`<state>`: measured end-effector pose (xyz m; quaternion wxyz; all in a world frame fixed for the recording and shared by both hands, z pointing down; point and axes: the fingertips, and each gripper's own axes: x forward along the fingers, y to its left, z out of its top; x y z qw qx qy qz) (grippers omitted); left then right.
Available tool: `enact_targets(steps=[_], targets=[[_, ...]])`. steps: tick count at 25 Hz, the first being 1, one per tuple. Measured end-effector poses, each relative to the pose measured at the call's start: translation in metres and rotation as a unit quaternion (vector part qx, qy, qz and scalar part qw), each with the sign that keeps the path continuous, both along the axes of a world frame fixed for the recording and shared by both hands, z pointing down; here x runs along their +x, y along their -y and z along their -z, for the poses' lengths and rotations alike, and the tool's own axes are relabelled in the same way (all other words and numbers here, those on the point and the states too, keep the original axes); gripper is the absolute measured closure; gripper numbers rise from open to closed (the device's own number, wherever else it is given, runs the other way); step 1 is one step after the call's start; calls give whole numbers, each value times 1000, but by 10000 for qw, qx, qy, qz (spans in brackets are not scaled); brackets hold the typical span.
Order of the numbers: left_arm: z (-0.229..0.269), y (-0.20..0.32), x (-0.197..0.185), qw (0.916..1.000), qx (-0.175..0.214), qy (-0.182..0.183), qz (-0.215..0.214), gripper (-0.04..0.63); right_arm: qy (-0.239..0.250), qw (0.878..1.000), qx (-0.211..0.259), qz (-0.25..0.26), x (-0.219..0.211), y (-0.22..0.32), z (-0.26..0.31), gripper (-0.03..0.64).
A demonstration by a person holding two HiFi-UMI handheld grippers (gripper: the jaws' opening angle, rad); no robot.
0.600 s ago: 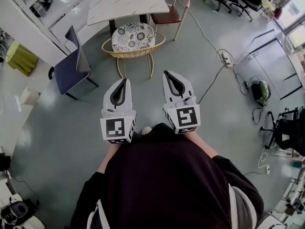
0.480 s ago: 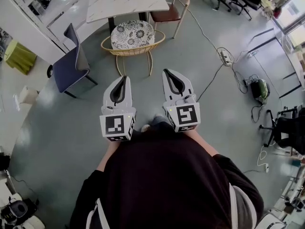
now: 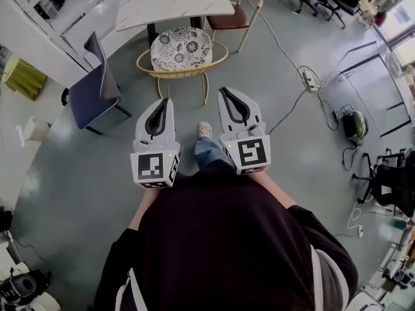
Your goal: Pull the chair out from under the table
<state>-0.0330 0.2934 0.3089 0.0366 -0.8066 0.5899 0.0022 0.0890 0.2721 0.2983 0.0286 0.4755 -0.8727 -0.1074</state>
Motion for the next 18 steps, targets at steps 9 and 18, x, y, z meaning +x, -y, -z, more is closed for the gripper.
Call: enact_targets(steps=[9,18], targets=[[-17,100,-1,9993,-296,152,-151,584,-410,9980,-351,341,-8,106,-26,592],[-79,199,-17,9927,-1167,253,-179,503,-1075,9830,-1145,956,-25,202,-94,591]])
